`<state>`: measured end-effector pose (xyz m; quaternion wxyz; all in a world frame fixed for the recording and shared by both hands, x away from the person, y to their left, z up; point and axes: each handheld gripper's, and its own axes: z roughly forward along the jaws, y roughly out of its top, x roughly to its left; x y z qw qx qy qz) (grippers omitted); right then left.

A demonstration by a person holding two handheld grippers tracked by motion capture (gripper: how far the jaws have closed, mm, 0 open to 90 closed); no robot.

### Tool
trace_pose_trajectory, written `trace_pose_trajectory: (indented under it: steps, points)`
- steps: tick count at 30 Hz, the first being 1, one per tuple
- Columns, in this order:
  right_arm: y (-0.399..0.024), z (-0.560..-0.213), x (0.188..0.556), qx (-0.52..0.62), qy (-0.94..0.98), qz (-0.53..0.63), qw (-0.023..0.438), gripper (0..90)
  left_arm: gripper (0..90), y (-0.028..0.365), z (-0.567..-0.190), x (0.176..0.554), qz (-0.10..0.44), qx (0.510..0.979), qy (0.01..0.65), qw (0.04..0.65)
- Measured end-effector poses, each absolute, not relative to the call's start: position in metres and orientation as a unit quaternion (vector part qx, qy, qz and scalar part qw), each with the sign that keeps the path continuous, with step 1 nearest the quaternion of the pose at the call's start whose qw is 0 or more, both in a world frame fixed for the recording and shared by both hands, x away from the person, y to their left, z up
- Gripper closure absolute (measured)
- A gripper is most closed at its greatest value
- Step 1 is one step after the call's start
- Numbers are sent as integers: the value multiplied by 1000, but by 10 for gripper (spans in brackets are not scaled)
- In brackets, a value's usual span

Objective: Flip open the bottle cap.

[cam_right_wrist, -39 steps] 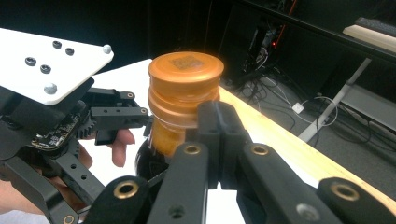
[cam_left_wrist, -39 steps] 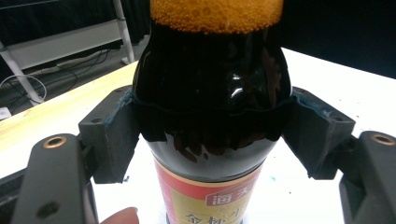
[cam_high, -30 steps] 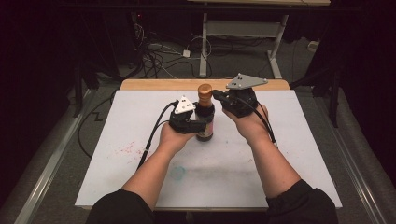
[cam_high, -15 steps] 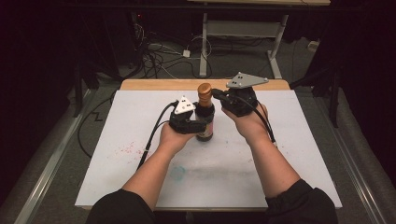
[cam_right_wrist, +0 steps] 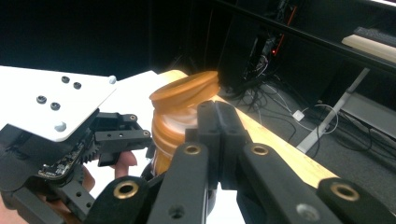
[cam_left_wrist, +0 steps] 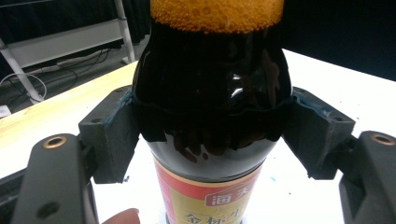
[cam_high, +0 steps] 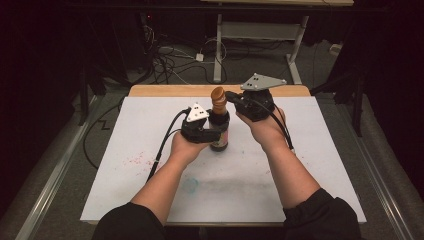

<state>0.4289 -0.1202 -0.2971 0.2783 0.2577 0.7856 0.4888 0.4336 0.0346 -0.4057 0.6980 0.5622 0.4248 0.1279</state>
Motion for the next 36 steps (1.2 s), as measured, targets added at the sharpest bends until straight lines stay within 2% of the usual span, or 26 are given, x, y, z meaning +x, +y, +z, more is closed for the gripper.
trace_pose_trajectory:
  steps: [19,28,36]
  points:
    - [-111,-287,428,250,781,497,283,900,237,34,-406,433,129,561,425,699]
    - [-85,-285,427,229,789,498,276,900,237,34,-406,433,129,561,424,699]
    - [-98,-280,426,236,782,506,277,900,236,34,-406,433,128,562,424,698]
